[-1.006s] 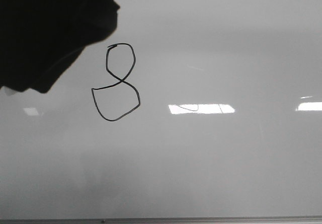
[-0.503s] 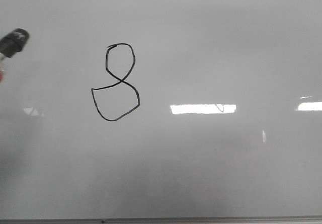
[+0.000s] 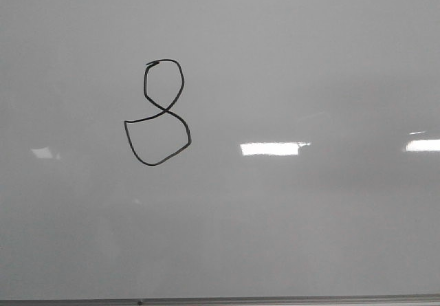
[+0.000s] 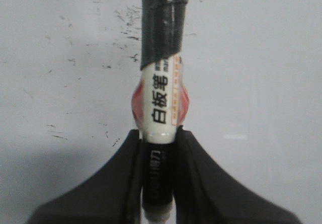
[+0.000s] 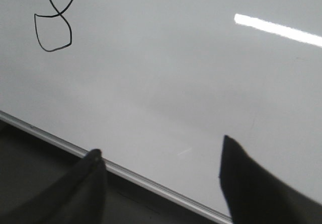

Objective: Write number 8 on whiteboard

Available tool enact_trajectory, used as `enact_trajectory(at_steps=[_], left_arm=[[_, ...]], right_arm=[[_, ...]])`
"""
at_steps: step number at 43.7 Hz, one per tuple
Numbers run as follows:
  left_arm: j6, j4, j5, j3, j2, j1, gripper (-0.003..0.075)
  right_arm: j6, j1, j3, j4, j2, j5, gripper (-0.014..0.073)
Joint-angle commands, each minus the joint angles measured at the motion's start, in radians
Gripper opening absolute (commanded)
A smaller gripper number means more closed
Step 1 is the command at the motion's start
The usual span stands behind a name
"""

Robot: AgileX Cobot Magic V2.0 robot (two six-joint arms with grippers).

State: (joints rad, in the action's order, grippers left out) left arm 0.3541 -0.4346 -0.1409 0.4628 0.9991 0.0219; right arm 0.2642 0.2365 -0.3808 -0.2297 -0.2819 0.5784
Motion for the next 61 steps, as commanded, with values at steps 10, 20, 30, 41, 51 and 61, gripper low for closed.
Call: enact_trajectory(at_steps=[10, 20, 30, 41, 51, 61], left_arm=[[-0.010, -0.034, 0.239, -0.006, 0.075, 0.001, -0.0021], [-0.010, -0.032, 0.346, 0.023, 0.208, 0.001, -0.0021], [-0.010, 0.032, 0.346, 0.099, 0.344, 0.001, -0.0021], [-0.010, 0.059, 0.346, 0.150, 0.454, 0.001, -0.0020], [-0.010, 0.059, 0.357, 0.157, 0.462, 0.001, 0.0104], [-0.010, 0.059, 0.356, 0.157, 0.462, 0.001, 0.0241]], right_arm=[[-0.007, -0.012, -0.005, -0.007, 0.085, -0.089, -0.0037], [-0.007, -0.012, -0.005, -0.007, 0.085, -0.089, -0.0069], [-0.007, -0.012, -0.005, -0.007, 0.085, -0.089, -0.0069], [-0.007, -0.012, -0.003, -0.007, 0.085, -0.089, -0.0069], [-0.007, -0.012, -0.003, -0.007, 0.085, -0.088, -0.0069], [-0.007, -0.012, -0.003, -0.007, 0.085, -0.088, -0.0069]])
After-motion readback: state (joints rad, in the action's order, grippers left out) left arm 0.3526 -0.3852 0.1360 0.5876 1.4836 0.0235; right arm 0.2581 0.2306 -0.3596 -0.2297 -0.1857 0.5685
